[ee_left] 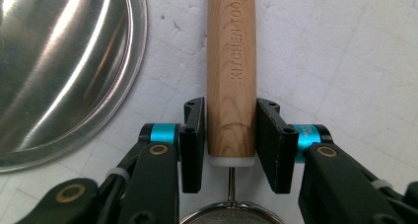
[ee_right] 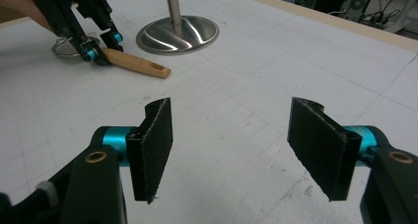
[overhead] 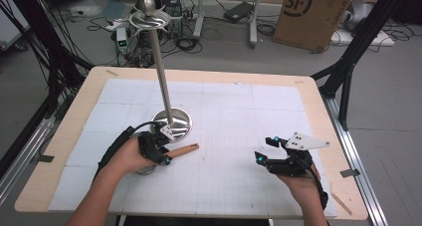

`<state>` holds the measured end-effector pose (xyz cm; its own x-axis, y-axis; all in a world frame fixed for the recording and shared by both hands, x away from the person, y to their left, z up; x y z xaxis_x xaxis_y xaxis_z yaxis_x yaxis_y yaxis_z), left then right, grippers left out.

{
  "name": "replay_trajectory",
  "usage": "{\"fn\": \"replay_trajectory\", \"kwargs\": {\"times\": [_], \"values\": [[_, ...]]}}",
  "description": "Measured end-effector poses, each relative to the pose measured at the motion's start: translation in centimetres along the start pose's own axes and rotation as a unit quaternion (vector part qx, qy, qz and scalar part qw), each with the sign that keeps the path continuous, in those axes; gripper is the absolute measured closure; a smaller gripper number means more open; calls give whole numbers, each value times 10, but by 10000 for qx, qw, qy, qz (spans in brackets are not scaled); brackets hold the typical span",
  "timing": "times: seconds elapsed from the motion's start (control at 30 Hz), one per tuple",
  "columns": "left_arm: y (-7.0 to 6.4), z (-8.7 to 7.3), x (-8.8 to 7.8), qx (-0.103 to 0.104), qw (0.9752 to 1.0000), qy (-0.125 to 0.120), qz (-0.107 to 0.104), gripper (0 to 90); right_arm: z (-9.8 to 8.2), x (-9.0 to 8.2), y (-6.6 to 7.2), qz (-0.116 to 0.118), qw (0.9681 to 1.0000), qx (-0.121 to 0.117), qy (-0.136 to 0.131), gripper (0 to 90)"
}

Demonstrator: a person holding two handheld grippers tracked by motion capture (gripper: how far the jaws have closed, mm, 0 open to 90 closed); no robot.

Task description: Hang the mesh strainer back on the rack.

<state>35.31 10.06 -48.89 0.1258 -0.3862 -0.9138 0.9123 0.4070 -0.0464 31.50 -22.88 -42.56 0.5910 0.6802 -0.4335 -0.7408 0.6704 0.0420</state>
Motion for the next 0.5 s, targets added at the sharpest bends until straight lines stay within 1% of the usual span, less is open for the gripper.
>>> {"fn": "replay_trajectory", "kwargs": {"times": [0.03, 0.1, 0.17, 0.2, 0.27, 0.4, 0.43, 0.5], "values": [[0, 0, 0, -42, 10000, -15, 6, 658, 0, 0, 1, 8, 10000, 18, 26, 333], [0, 0, 0, -55, 10000, 4, -22, 659, 0, 1, 1, 13, 10000, 9, 17, 333], [0, 0, 0, -56, 10000, -1, -6, 661, 0, 2, 1, 18, 10000, -10, 33, 333], [-2, 1, 2, -132, 9999, -82, 14, 663, 0, 2, 1, 19, 10000, -10, 27, 333], [-2, 1, 1, -43, 9999, -63, 66, 677, 0, 3, 1, 2, 10000, -25, 12, 333], [-3, 1, 1, 26, 9999, -99, 102, 686, -1, 2, 1, 5, 10000, -2, 22, 333], [-4, 1, 1, 6, 9998, -140, 107, 687, -1, 1, 1, 12, 10000, -1, 24, 333], [-4, 0, 0, 29, 9997, -194, 116, 688, -1, 1, 0, -2, 10000, 4, 9, 333]]}}
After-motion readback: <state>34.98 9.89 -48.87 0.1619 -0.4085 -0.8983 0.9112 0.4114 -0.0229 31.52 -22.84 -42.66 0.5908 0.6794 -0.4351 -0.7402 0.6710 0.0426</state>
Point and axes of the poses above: each handheld gripper's, and its own axes: x roughly forward along the jaws, z roughly out of its top, y roughly to its left, the point moved 8 cm from there along x, roughly forward along the jaws, and after that the axes turned 1 degree about -z, right-handed, at the moved point
